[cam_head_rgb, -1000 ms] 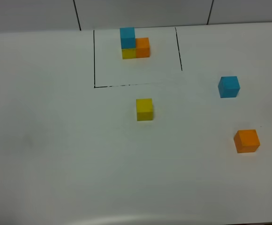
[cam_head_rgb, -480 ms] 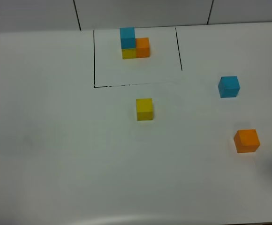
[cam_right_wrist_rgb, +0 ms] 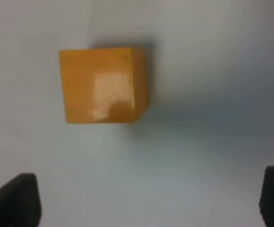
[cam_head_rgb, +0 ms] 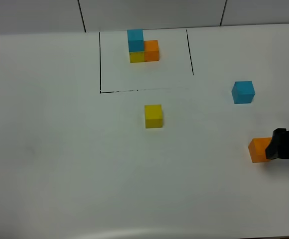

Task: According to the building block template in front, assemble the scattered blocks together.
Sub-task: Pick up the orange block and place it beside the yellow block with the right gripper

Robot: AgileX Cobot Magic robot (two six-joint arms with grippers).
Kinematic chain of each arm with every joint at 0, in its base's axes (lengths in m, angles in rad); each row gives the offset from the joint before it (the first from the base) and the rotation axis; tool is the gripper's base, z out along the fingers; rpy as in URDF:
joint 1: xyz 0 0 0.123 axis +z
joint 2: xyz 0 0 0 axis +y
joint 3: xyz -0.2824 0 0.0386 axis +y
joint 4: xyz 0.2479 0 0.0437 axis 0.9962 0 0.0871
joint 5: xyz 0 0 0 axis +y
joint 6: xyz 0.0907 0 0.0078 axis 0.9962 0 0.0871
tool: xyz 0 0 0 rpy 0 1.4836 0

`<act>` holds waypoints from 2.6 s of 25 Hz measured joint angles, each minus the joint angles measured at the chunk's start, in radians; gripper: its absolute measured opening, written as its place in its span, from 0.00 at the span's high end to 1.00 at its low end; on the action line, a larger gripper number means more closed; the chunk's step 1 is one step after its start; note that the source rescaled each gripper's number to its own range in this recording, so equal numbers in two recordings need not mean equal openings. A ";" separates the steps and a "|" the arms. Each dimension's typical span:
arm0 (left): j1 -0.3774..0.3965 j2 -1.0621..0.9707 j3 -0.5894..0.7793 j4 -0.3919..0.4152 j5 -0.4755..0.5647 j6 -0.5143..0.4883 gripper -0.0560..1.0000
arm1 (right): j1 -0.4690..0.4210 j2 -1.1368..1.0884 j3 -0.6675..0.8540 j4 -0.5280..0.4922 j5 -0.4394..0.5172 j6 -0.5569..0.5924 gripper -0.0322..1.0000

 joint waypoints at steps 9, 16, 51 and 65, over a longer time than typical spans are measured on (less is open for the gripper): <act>0.000 0.000 0.000 0.000 0.000 0.000 0.66 | 0.142 0.052 -0.026 -0.080 -0.109 0.101 0.03; 0.000 0.000 0.000 0.000 0.000 0.000 0.67 | 0.143 0.146 -0.066 -0.134 -0.129 0.147 0.06; 0.000 0.000 0.000 0.000 0.001 0.000 0.67 | 0.573 0.543 -0.802 -0.497 0.316 -0.655 0.96; 0.000 0.000 0.000 0.000 0.001 0.000 0.67 | 0.573 0.710 -0.975 -0.344 0.332 -0.839 0.96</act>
